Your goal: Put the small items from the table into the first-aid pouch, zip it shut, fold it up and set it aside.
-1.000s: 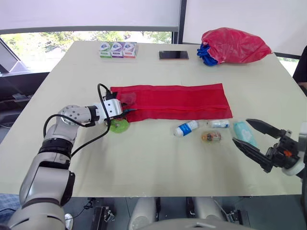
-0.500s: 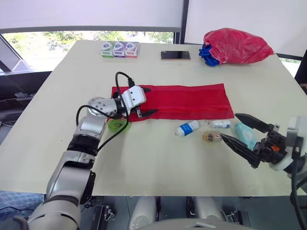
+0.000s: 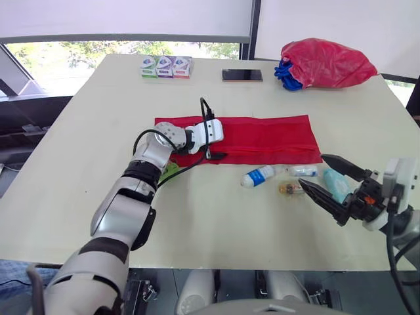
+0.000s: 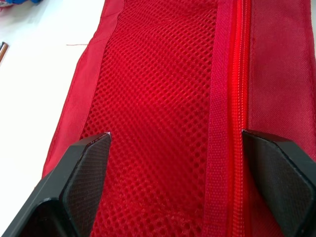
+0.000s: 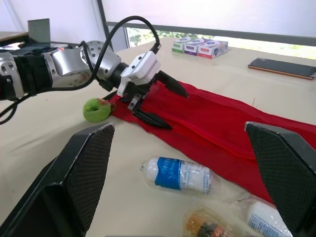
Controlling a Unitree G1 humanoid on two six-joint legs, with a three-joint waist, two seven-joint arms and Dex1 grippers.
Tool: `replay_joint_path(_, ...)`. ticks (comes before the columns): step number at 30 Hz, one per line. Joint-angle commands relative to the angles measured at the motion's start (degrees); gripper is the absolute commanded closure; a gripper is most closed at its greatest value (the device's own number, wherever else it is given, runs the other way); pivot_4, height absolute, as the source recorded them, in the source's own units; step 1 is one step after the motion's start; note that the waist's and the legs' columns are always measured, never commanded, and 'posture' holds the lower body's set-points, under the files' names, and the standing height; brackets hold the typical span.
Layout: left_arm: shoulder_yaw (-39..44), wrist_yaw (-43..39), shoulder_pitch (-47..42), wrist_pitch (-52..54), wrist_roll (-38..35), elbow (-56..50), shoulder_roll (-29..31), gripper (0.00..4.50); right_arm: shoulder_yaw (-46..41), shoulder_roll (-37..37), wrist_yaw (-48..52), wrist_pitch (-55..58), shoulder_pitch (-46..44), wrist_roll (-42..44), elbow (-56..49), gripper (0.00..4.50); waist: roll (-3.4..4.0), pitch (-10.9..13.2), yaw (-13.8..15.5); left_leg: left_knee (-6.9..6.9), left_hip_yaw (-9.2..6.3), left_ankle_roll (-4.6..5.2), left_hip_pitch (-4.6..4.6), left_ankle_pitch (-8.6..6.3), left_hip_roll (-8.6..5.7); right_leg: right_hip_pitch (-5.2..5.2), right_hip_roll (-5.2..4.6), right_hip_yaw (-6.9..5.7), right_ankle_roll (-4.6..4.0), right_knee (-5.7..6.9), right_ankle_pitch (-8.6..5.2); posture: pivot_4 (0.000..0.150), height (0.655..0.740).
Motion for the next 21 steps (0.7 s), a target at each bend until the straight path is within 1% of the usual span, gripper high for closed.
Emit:
replay_joint_path(1, -0.2, 2.1, -2.2, -2.1, 1.5, 3.6, -1.1, 0.30, -1.2, 0.3, -0.7, -1.6, 0.7, -0.3, -2.5, 0.00, 0.00, 0.0, 0.1, 0.10, 0.00, 0.00, -0.01, 0.00, 0.01, 0.01, 0.00, -0.01, 0.02, 0.03, 0.01, 0.150, 0.7400)
replay_joint_path(2, -0.2, 2.3, -2.5, -2.4, 1.5, 4.4, -1.6, 0.60, -1.3, 0.4, -0.9, -1.7, 1.0, -0.3, -2.7, 0.00, 0.00, 0.0, 0.1, 0.15, 0.00, 0.00, -0.02, 0.00, 0.01, 0.03, 0.01, -0.03, 0.04, 0.04, 0.01, 0.150, 0.7400)
replay_joint_path(3, -0.2, 2.0, -2.7, -3.0, 1.4, 5.0, -1.9, 0.78, -1.4, 0.4, -1.0, -1.7, 1.3, -0.2, -2.9, 0.00, 0.00, 0.0, 0.1, 0.19, 0.00, 0.00, -0.02, 0.00, 0.01, 0.05, 0.01, -0.04, 0.05, 0.04, 0.02, 0.150, 0.7400)
replay_joint_path(4, -0.1, 1.6, -2.8, -3.4, 1.4, 5.4, -2.2, 1.18, -1.5, 0.4, -1.1, -1.8, 1.5, -0.2, -3.0, 0.00, -0.01, 0.0, 0.1, 0.23, 0.00, 0.00, -0.04, 0.00, 0.02, 0.05, 0.01, -0.04, 0.06, 0.04, 0.03, 0.150, 0.7400)
replay_joint_path(5, 0.0, 1.2, -3.0, -3.8, 1.3, 5.9, -2.5, 1.40, -1.6, 0.4, -1.1, -1.9, 1.8, -0.2, -3.1, 0.00, -0.01, 0.0, 0.1, 0.24, 0.00, 0.01, -0.05, 0.00, 0.02, 0.05, 0.00, -0.04, 0.06, 0.04, 0.03, 0.150, 0.7400)
replay_joint_path(6, 0.0, 1.0, -3.1, -4.3, 1.4, 6.4, -2.7, 2.07, -1.8, 0.4, -1.1, -2.0, 2.0, -0.1, -3.2, 0.00, -0.01, 0.0, 0.1, 0.24, -0.01, 0.01, -0.06, -0.01, 0.02, 0.05, 0.00, -0.02, 0.05, 0.04, 0.03, 0.150, 0.7400)
replay_joint_path(7, -0.1, 1.0, -3.2, -4.6, 1.5, 6.8, -2.8, 2.45, -1.9, 0.3, -1.2, -2.0, 2.1, -0.1, -3.3, 0.00, -0.01, 0.0, 0.1, 0.24, -0.02, 0.02, -0.06, -0.01, 0.02, 0.04, 0.00, -0.02, 0.05, 0.03, 0.04, 0.150, 0.7400)
replay_joint_path(9, -0.1, 0.8, -3.4, -5.2, 1.7, 7.5, -3.2, 3.39, -2.1, 0.2, -1.3, -2.2, 2.4, 0.0, -3.3, 0.00, -0.02, 0.0, 0.1, 0.24, -0.02, 0.03, -0.09, -0.02, 0.01, 0.02, 0.00, -0.02, 0.05, 0.02, 0.04, 0.150, 0.7400)
replay_joint_path(11, 0.0, 0.7, -3.5, -5.7, 1.9, 7.9, -3.5, 4.23, -2.2, 0.2, -1.4, -2.3, 2.5, 0.0, -3.4, 0.00, -0.02, 0.0, 0.1, 0.24, -0.02, 0.03, -0.10, -0.02, 0.01, 0.01, 0.00, -0.02, 0.05, 0.02, 0.04, 0.150, 0.7400)
replay_joint_path(12, 0.2, 0.6, -3.6, -5.8, 1.8, 8.1, -3.5, 4.46, -2.3, 0.2, -1.4, -2.4, 2.7, 0.0, -3.4, 0.00, -0.02, 0.0, 0.1, 0.24, -0.02, 0.03, -0.10, -0.02, 0.01, 0.01, 0.00, -0.02, 0.05, 0.03, 0.04, 0.150, 0.7400)
replay_joint_path(17, 1.4, -2.0, -3.4, -5.1, 0.3, 7.6, -3.4, 4.46, -3.4, 0.0, -1.5, -2.9, 3.7, 0.2, -3.8, 0.00, -0.02, 0.0, 0.1, 0.27, -0.03, 0.03, -0.10, -0.02, 0.02, 0.02, 0.00, -0.02, 0.06, 0.04, 0.04, 0.150, 0.7400)
replay_joint_path(21, 1.7, -3.3, -2.5, -5.4, 0.0, 6.3, -2.5, 4.46, -6.5, -0.4, -0.4, -3.7, 6.3, -0.8, -3.4, 0.00, -0.02, 0.0, 0.1, 0.27, -0.03, 0.04, -0.13, -0.03, 0.02, 0.01, 0.00, -0.03, 0.05, 0.03, 0.04, 0.150, 0.7400)
